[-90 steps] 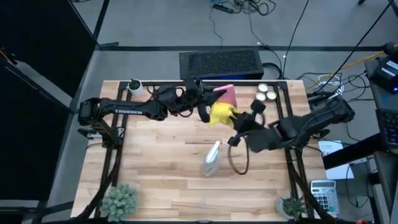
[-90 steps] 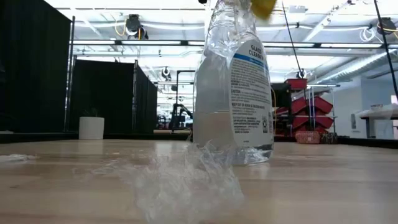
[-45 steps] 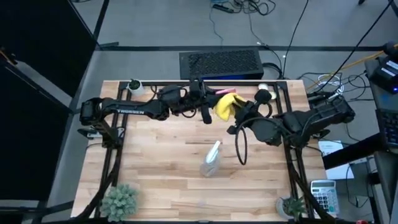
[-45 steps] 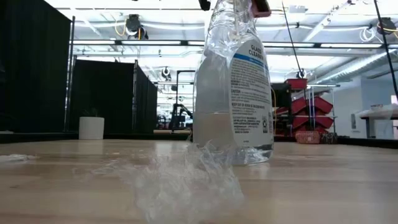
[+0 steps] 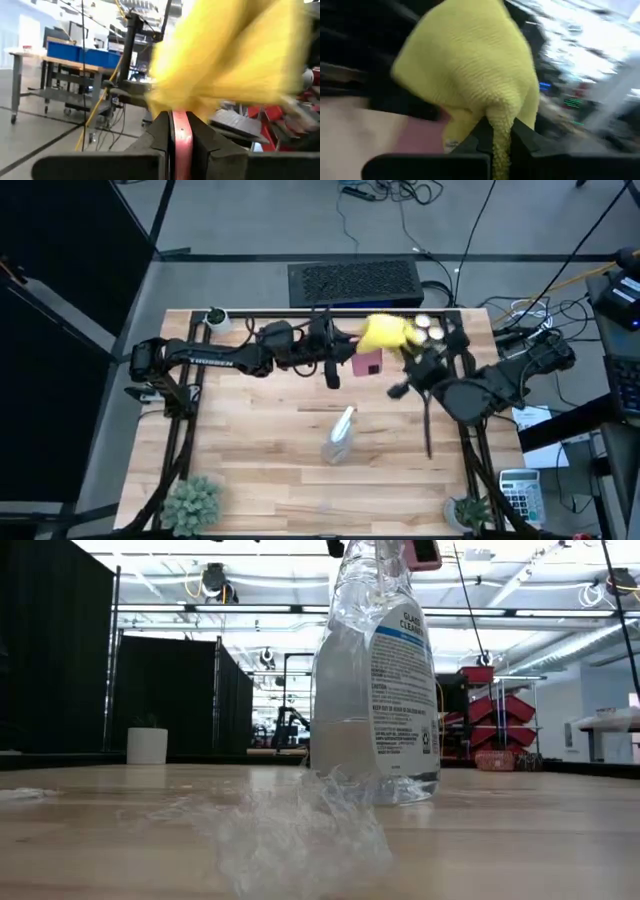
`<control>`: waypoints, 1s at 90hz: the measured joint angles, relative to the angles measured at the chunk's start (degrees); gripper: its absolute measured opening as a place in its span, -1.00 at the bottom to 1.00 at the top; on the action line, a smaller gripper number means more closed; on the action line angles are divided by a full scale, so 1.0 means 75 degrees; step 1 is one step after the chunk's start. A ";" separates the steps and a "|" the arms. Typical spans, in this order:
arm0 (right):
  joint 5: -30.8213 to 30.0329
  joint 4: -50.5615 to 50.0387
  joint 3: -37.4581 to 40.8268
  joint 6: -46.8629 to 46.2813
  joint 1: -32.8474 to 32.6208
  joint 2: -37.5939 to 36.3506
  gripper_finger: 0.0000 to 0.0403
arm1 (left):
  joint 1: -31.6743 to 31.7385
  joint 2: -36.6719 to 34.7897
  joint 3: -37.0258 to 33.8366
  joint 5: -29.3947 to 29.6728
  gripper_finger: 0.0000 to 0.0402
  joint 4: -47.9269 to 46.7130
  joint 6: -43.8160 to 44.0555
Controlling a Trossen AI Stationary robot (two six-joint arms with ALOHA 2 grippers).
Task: Apply microfiber cloth
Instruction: Wipe the cellphone with a yellow microfiber cloth
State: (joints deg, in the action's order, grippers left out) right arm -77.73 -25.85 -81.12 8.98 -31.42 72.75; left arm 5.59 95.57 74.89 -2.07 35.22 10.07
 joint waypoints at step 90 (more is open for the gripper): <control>0.0355 -0.1973 0.0055 -0.2344 -0.0186 0.0943 -0.98 | 0.0052 -0.0085 0.0016 -0.0567 -0.93 0.0097 -0.0006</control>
State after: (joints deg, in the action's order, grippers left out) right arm -75.06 -40.64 -80.71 -8.60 -32.81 79.82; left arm 5.97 94.94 75.01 -6.32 35.95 10.02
